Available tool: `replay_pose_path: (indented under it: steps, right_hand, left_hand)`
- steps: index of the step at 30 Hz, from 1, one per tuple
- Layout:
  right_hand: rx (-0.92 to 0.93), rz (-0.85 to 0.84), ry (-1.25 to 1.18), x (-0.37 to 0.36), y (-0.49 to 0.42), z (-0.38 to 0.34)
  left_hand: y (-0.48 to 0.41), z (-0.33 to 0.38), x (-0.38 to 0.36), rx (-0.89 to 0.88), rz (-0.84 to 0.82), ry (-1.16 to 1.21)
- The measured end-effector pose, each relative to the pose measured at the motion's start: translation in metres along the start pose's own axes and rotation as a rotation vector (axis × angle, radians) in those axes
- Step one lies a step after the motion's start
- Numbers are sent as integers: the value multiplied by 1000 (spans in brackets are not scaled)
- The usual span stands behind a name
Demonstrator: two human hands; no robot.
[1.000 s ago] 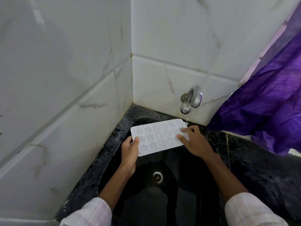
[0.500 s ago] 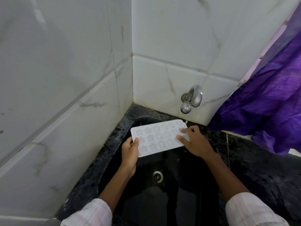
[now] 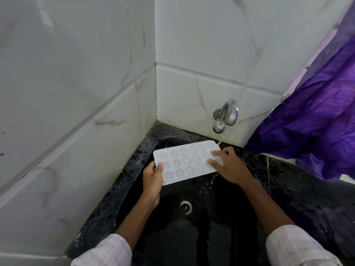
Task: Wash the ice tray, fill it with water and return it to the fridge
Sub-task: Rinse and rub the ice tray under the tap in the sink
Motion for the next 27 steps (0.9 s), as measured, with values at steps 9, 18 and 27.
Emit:
replay_pose_path:
  steps: [9,18,27]
  right_hand:
    - [11,-27,-38,0,0,0]
    - [28,33,-150,5,-1,2]
    - [91,50,-131,9,3,8]
  left_hand:
    - [2,-1,3,4,8,-6]
    - [-2,7,-4,2,50,53]
    - [-7,12,-6,-17,37,69]
Point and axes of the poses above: each hand's wrist, its own y-axis away from the middle knuckle, its own x-axis out of the back of the hand, z = x × y, the point moved 3 cm from there along -y, towards the middle knuckle, and after that the axes turned 12 degrees about -x, right-handed, at the moved point
